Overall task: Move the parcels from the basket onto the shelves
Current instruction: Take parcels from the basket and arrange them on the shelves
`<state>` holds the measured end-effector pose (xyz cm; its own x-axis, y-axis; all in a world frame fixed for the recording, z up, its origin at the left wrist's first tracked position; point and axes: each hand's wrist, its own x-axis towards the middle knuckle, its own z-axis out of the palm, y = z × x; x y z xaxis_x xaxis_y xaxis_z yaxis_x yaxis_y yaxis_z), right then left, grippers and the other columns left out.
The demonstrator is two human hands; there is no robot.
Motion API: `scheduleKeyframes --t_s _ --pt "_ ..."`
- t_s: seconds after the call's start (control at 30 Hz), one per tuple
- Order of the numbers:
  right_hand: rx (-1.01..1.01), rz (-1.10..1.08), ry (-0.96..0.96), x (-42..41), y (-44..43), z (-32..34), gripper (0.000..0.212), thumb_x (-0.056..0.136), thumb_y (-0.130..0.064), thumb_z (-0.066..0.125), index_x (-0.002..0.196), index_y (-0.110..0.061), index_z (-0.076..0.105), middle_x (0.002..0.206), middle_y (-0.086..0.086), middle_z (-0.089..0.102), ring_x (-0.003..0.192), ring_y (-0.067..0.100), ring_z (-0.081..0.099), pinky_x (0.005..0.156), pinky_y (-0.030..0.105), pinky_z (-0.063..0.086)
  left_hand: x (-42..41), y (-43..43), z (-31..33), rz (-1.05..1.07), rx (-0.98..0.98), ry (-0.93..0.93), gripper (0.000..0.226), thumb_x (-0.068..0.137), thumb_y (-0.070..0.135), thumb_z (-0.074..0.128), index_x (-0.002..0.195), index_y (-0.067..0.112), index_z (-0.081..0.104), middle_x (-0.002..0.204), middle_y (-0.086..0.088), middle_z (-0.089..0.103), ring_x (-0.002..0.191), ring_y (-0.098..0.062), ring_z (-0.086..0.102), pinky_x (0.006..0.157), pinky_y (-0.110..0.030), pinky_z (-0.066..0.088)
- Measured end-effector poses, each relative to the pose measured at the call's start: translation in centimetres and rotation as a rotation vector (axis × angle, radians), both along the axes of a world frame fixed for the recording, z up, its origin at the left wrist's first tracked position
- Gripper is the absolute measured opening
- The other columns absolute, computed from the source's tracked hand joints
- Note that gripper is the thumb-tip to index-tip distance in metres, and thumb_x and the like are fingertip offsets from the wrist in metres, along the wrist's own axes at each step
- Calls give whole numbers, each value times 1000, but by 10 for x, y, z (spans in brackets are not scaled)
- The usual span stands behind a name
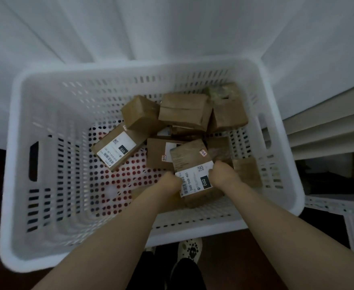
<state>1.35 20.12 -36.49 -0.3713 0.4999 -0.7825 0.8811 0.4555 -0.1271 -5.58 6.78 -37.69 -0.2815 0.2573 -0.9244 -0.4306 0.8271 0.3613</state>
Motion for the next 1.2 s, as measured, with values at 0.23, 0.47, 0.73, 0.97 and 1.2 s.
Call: scheduleKeyframes --t_s 0.23,0.47,0.73,0.97,1.2 --pt "-59 -164 161 5 -9 41 26 97 -12 47 121 -5 49 121 12 61 103 24 60 70 26 43 0 -6 45 203 2 -64 25 95 8 53 120 4 55 115 -9 64 84 -15 61 52 -21 52" --pt "-227 -454 520 30 -36 168 27 88 -7 63 112 -11 50 113 5 60 93 15 58 76 29 52 -11 -37 190 318 157 80 24 81 13 74 101 13 61 106 -11 69 95 -25 67 89 -44 54" --pt "-426 -785 1008 68 -36 338 30 78 8 70 98 -6 55 103 13 66 79 18 65 57 23 54 -8 -28 368 129 518 341 38 77 8 76 110 15 59 101 -7 71 80 -21 72 65 -34 60" --pt "-252 -993 1402 142 -44 449 35 75 1 75 102 -14 58 101 11 69 87 21 64 82 42 52 27 -3 479 -154 871 298 30 82 3 70 110 11 66 96 -10 72 74 -18 72 67 -35 60" --pt "-320 -1211 1629 225 -97 511 40 75 -1 71 111 -13 58 88 6 73 74 17 70 54 26 54 97 6 544 -400 1072 72 39 83 7 67 119 22 64 103 -8 72 83 -21 68 78 -35 53"
